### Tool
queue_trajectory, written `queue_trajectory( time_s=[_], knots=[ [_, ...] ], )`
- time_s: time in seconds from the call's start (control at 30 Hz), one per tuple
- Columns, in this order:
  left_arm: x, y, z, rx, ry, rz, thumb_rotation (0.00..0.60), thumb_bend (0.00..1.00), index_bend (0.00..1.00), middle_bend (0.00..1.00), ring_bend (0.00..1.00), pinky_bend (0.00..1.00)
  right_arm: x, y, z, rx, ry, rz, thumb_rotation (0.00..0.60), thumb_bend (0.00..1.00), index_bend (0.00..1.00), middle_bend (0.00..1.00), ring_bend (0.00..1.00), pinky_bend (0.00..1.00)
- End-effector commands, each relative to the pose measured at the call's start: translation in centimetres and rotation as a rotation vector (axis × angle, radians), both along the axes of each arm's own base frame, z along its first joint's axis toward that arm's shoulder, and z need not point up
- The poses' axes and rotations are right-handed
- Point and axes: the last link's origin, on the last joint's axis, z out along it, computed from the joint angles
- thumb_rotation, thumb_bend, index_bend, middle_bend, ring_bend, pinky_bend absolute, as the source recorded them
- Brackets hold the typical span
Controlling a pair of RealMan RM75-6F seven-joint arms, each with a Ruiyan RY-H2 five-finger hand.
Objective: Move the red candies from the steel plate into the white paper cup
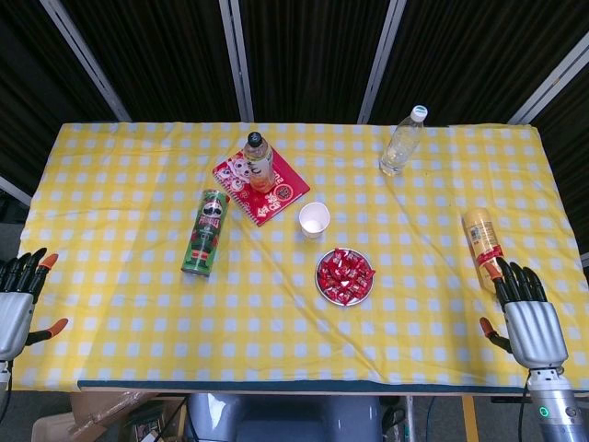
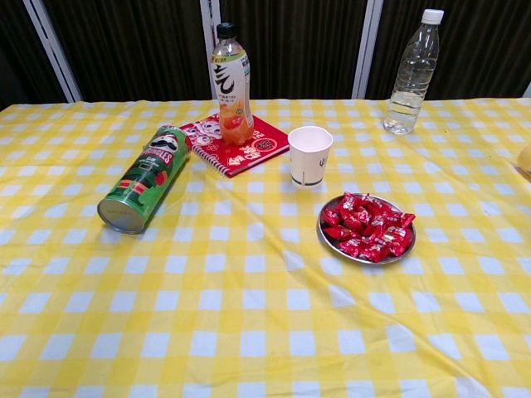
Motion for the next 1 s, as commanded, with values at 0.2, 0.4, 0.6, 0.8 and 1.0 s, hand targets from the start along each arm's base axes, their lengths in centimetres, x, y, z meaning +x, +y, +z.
queue_trajectory(
  time_s=[0.2,0.4,0.6,0.8,1.0],
  knots=[
    [0.0,0.2,-0.1,-0.009,-0.009,0.000,0.600,0.02,0.00,0.00,0.00,0.00,0.1,0.7,-0.1,0.007,0.019,0.026,0.600,0.36,0.00,0.04,0.00,0.08],
    [0.1,0.3,-0.2,-0.013,-0.012,0.004,0.600,0.02,0.00,0.00,0.00,0.00,0.0,0.8,-0.1,0.010,0.007,0.023,0.600,0.35,0.00,0.04,0.00,0.08],
    [0.0,0.3,-0.1,-0.024,-0.017,0.007,0.600,0.02,0.00,0.00,0.00,0.00,0.3,0.6,-0.3,0.011,-0.019,0.026,0.600,0.36,0.00,0.04,0.01,0.10],
    [0.1,0.3,-0.1,-0.038,-0.031,0.015,0.600,0.02,0.00,0.00,0.00,0.00,3.5,-2.0,-1.3,0.057,-0.046,0.104,0.600,0.35,0.03,0.28,0.43,0.64],
    [0.0,0.2,0.0,-0.035,-0.045,0.017,0.600,0.02,0.00,0.00,0.00,0.00,7.6,-5.7,-3.9,0.148,-0.033,0.159,0.600,0.36,0.05,0.52,0.67,0.77]
  ],
)
